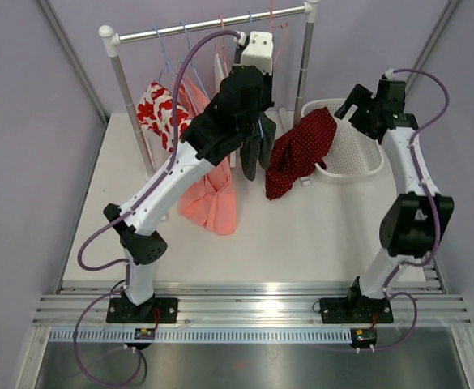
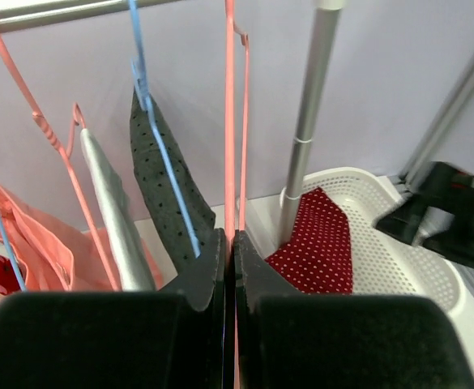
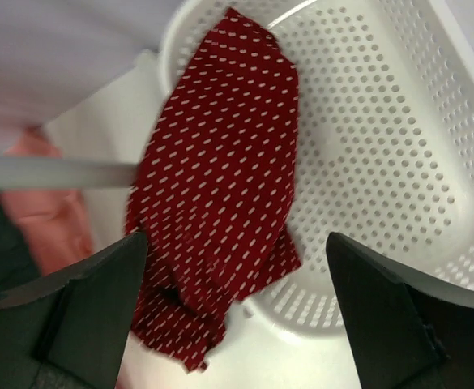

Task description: Remove the skirt from the hanger

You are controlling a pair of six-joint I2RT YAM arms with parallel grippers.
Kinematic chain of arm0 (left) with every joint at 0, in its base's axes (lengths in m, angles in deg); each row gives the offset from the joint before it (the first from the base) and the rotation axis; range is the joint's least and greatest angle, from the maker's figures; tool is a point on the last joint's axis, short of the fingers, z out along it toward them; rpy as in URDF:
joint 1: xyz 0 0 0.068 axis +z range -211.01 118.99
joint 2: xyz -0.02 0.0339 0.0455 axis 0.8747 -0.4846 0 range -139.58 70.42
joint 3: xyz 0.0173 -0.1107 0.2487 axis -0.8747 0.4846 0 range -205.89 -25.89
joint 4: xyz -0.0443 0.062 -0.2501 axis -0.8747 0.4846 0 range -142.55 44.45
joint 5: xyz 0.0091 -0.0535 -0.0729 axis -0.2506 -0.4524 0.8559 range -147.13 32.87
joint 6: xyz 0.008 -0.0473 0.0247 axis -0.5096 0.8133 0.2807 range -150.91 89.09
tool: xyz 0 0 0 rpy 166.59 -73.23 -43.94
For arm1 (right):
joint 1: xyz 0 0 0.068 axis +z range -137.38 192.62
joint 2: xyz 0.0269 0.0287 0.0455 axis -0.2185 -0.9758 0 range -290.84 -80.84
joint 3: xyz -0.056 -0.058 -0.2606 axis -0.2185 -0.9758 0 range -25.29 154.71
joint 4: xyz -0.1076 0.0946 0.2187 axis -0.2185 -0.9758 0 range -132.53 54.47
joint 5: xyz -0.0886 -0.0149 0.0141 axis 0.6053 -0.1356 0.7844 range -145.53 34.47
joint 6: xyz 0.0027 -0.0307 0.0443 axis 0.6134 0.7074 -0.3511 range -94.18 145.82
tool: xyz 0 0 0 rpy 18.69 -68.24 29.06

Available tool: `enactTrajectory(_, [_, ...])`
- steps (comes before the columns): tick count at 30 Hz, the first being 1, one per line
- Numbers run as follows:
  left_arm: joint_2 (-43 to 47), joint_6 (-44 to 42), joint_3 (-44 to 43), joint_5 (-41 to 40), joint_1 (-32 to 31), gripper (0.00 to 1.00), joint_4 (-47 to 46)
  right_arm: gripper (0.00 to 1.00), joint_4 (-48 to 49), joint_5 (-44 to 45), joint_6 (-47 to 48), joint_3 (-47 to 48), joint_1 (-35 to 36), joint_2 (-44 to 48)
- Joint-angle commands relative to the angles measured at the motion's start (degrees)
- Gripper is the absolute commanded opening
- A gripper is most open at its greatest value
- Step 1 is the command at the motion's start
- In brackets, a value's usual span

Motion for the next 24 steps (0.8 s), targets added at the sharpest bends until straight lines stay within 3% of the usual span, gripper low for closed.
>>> enactTrajectory(1, [-2.93,3.16,-4.44,0.84,2.88,0.00,-0.42,0.99,7.42,-5.38,-3.82,-9.44,1.61,16.49])
enactTrajectory(6, [-3.74,7.12,-3.13,6.03,4.73,0.01,1.17,0.99,10.41,-6.95,-5.23,-23.35,2.23,28.65])
enactTrajectory(15, [6.10,8.71,7.77,9.46,1.05,0.19,-0.33,0.99,6.74,-7.05,-4.70,-25.67,3.46,37.28])
enactTrajectory(18, [8.30,7.92,7.86,8.42,-0.89,0.32,0.81,0.99,5.41,-7.22,-4.88,-26.19,3.63,39.12])
enactTrajectory(21, [11.81,8.18,9.78,6.14,-1.77,0.58,1.52,0.99,4.53,-7.40,-4.88,-27.51,3.90,41.32])
enactTrajectory(22, [14.09,8.44,10.84,5.43,-1.77,0.68,1.35,1.00,4.27,-7.40,-4.53,-27.86,3.99,41.94])
enactTrajectory(23, [15.15,8.27,11.98,4.47,-1.77,0.99,1.08,0.99,3.92,-7.31,-4.35,-28.04,3.99,42.38])
enactTrajectory(24, [16.21,8.27,14.25,2.89,-1.77,0.99,0.65,0.99,3.13,-7.40,-4.18,-28.65,3.99,43.34])
